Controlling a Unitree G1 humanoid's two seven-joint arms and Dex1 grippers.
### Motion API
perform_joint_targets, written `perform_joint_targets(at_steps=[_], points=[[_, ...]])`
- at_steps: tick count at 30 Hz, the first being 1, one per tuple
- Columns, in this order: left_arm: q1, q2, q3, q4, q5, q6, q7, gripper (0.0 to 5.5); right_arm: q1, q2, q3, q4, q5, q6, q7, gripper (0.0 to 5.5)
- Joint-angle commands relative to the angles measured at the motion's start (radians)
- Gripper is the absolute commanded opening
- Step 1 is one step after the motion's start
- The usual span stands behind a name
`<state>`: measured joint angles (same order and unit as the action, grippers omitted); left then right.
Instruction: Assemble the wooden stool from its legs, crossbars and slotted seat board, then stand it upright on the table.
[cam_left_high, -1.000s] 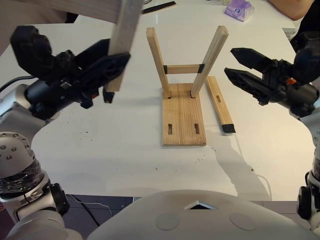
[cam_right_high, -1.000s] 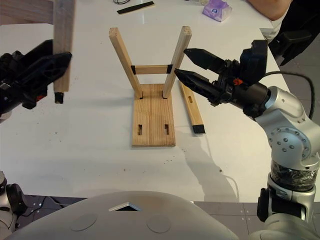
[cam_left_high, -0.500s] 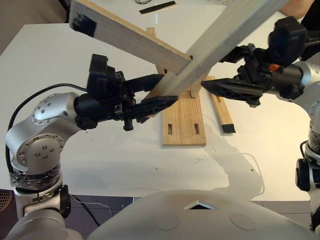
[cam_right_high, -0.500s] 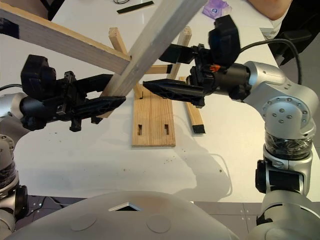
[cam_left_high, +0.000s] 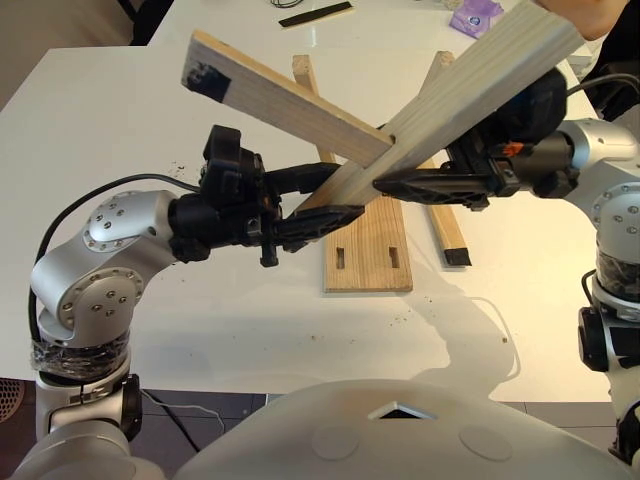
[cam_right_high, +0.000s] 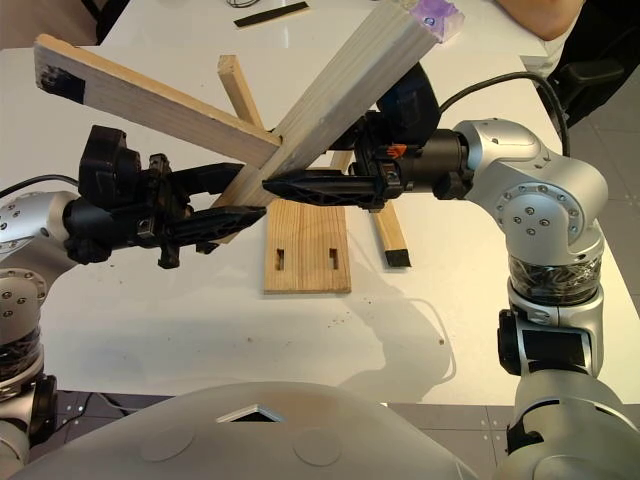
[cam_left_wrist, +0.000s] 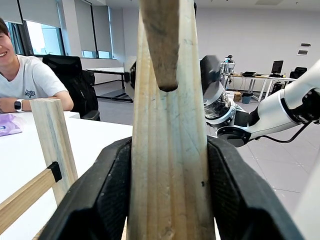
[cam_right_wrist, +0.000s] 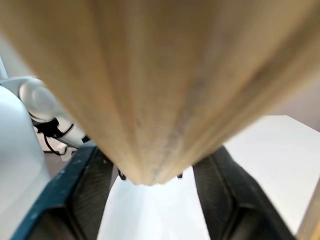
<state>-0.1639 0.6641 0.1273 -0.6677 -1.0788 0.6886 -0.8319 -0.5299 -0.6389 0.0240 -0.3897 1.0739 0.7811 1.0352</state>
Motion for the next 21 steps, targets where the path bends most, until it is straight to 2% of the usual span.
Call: perform_joint_targets(at_steps=[1,5,6,11,13,17,21], points=[[0.001,0.012,0.004,0.008,0.012,-0.006,0.008,2.02,-0.002,-0.013,0.008,-0.013,-0.043,-0.009,0.025,2.08],[0.005,0.017,-0.015,0.013,0.024,0.022,0.044,2.02,0.01,-0.009,0.002,-0.027,-0.052,-0.016,0.026,2.07],[-0.003,0.018,-0.028,0.022,0.03,0.036,0.058,2.38,0.011,-0.006,-0.003,-0.029,-0.053,-0.019,0.022,2.07],[-0.014,0.012,-0.06,0.071,0.081,0.042,0.087,3.0,-0.007,0.001,-0.026,0.024,-0.103,-0.048,0.014,2.03],[0.019,0.02,-0.075,0.112,0.119,0.019,0.04,3.34,-0.004,0.002,-0.037,0.033,-0.111,-0.055,0.013,2.03],[0.115,0.026,-0.093,0.196,0.212,-0.043,-0.033,3.37,0.008,-0.02,-0.053,0.037,-0.13,-0.06,0.034,2.03],[0.191,0.026,-0.043,0.276,0.265,-0.104,-0.066,3.37,0.059,-0.112,-0.097,0.044,-0.165,-0.064,0.086,2.03]])
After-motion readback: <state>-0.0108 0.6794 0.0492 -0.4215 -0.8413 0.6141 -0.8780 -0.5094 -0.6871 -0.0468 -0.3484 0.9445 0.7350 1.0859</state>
